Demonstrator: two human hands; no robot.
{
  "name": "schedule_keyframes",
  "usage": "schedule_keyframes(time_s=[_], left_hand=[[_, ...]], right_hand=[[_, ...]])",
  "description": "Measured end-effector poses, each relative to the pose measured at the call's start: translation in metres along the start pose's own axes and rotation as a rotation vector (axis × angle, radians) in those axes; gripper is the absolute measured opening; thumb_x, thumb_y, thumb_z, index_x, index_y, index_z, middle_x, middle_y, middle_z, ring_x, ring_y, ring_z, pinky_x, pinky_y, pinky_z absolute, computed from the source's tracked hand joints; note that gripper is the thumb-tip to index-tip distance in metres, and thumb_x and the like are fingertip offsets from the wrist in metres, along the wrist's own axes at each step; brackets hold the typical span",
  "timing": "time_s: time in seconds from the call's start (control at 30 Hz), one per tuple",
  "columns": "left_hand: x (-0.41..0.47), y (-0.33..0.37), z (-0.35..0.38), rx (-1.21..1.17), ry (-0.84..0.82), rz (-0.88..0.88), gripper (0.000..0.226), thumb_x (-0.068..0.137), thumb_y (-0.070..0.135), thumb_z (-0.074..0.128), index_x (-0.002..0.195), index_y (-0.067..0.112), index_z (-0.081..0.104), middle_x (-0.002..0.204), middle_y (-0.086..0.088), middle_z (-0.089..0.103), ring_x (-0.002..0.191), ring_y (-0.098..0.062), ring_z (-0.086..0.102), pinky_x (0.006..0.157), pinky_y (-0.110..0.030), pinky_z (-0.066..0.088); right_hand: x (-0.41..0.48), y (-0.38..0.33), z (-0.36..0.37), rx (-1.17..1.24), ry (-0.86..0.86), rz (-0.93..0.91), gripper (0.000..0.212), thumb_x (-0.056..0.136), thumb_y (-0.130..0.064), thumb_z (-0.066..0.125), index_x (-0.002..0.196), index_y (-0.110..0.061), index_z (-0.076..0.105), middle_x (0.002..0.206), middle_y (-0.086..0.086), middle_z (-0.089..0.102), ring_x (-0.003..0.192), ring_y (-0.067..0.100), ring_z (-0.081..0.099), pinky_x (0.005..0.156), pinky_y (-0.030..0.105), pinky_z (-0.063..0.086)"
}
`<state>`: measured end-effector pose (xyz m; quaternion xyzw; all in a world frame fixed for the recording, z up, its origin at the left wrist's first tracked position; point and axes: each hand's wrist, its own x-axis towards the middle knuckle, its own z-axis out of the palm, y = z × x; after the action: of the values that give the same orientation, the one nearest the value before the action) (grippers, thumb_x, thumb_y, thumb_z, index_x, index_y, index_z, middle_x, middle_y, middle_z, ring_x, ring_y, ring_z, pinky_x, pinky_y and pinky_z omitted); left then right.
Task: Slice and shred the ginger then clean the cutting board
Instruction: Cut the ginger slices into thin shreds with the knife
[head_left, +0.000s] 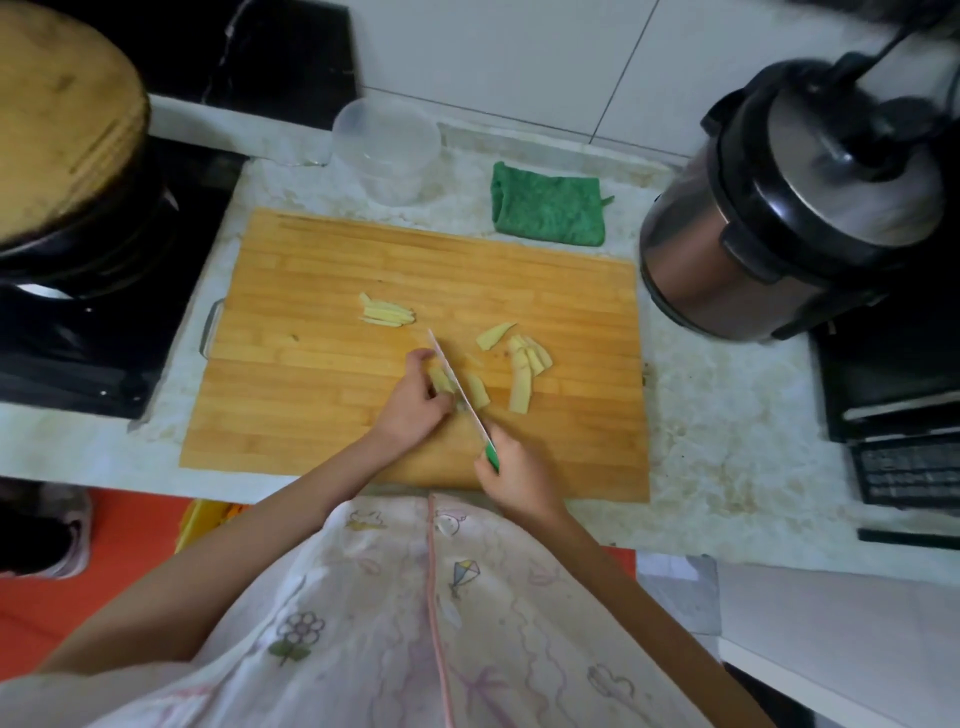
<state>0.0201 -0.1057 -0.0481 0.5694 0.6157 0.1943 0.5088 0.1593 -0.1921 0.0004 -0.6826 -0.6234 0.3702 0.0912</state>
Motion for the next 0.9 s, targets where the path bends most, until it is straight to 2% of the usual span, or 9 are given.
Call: schedule_keyframes(time_s=[0.1, 0.23, 0.33, 0.4, 0.47, 0.57, 0.67, 0.77, 0.9], left_hand=[[-0.002, -0.001, 0.002, 0.045, 0.021, 0.010, 0.042, 0.087, 0.006, 0.054, 0.126, 0.009, 0.037, 0.064, -0.004, 0.049, 0.054, -0.017, 0.047, 0.049, -0.031, 0.031], [-0.005, -0.004, 0.005, 0.054, 0.079, 0.009, 0.041, 0.080, 0.017, 0.072, 0.108, 0.013, 0.042, 0.075, 0.002, 0.051, 0.062, -0.015, 0.048, 0.056, -0.033, 0.036], [-0.007, -0.012, 0.006, 0.004, 0.102, 0.082, 0.040, 0.077, 0.009, 0.076, 0.093, 0.018, 0.041, 0.080, 0.004, 0.050, 0.061, -0.008, 0.044, 0.053, -0.019, 0.034], [-0.008, -0.014, 0.005, -0.100, 0.106, 0.114, 0.039, 0.078, 0.005, 0.075, 0.086, 0.023, 0.041, 0.076, 0.003, 0.054, 0.060, -0.009, 0.046, 0.053, -0.019, 0.035], [-0.010, -0.013, 0.002, -0.206, 0.130, 0.141, 0.036, 0.081, 0.000, 0.071, 0.082, 0.023, 0.042, 0.061, 0.012, 0.052, 0.051, 0.001, 0.044, 0.050, -0.017, 0.033], [-0.011, -0.010, -0.002, -0.295, 0.151, 0.185, 0.027, 0.085, -0.003, 0.065, 0.085, 0.019, 0.049, 0.049, 0.018, 0.050, 0.047, 0.003, 0.040, 0.051, -0.011, 0.030], [-0.011, -0.009, -0.005, -0.354, 0.133, 0.209, 0.021, 0.087, -0.003, 0.063, 0.101, 0.012, 0.063, 0.061, 0.020, 0.059, 0.060, 0.005, 0.051, 0.061, -0.012, 0.038], [-0.012, -0.006, -0.008, -0.389, 0.143, 0.227, 0.021, 0.085, -0.004, 0.066, 0.092, 0.016, 0.068, 0.086, 0.005, 0.069, 0.075, -0.002, 0.060, 0.070, -0.017, 0.045], [-0.013, 0.000, -0.009, -0.455, 0.209, 0.211, 0.021, 0.080, -0.005, 0.070, 0.082, 0.015, 0.065, 0.079, 0.000, 0.065, 0.066, -0.006, 0.058, 0.063, -0.015, 0.046]], right_hand=[[-0.008, 0.013, 0.000, 0.153, 0.085, 0.035, 0.010, 0.091, -0.011, 0.051, 0.093, -0.003, 0.055, 0.056, -0.004, 0.042, 0.048, 0.008, 0.038, 0.047, 0.024, 0.026], [-0.016, 0.013, -0.007, 0.295, 0.341, 0.057, 0.009, 0.093, -0.010, 0.051, 0.089, -0.003, 0.056, 0.053, -0.007, 0.036, 0.042, 0.008, 0.034, 0.044, 0.022, 0.024], [-0.015, 0.014, -0.011, 0.398, 0.455, 0.118, 0.011, 0.094, -0.008, 0.049, 0.086, -0.002, 0.055, 0.054, -0.002, 0.040, 0.042, 0.007, 0.034, 0.043, 0.022, 0.025], [-0.016, 0.020, -0.009, 0.425, 0.462, 0.153, 0.013, 0.094, -0.009, 0.049, 0.095, -0.001, 0.059, 0.058, 0.005, 0.046, 0.045, 0.007, 0.034, 0.044, 0.025, 0.028], [-0.019, 0.025, -0.005, 0.449, 0.449, 0.173, 0.013, 0.094, -0.010, 0.048, 0.099, -0.006, 0.060, 0.060, 0.005, 0.046, 0.048, 0.010, 0.035, 0.045, 0.028, 0.029], [-0.023, 0.033, 0.000, 0.480, 0.423, 0.187, 0.017, 0.095, -0.011, 0.048, 0.104, -0.005, 0.060, 0.061, 0.012, 0.048, 0.050, 0.014, 0.037, 0.047, 0.034, 0.031], [-0.024, 0.036, 0.003, 0.489, 0.408, 0.193, 0.015, 0.095, -0.013, 0.047, 0.101, -0.005, 0.059, 0.067, 0.021, 0.055, 0.051, 0.018, 0.041, 0.046, 0.040, 0.035], [-0.023, 0.035, 0.003, 0.488, 0.400, 0.171, 0.014, 0.096, -0.014, 0.047, 0.102, -0.014, 0.060, 0.068, 0.020, 0.056, 0.051, 0.017, 0.041, 0.046, 0.038, 0.035], [-0.021, 0.035, 0.002, 0.488, 0.403, 0.133, 0.014, 0.096, -0.015, 0.048, 0.101, -0.022, 0.059, 0.063, 0.018, 0.050, 0.050, 0.018, 0.039, 0.045, 0.040, 0.036]])
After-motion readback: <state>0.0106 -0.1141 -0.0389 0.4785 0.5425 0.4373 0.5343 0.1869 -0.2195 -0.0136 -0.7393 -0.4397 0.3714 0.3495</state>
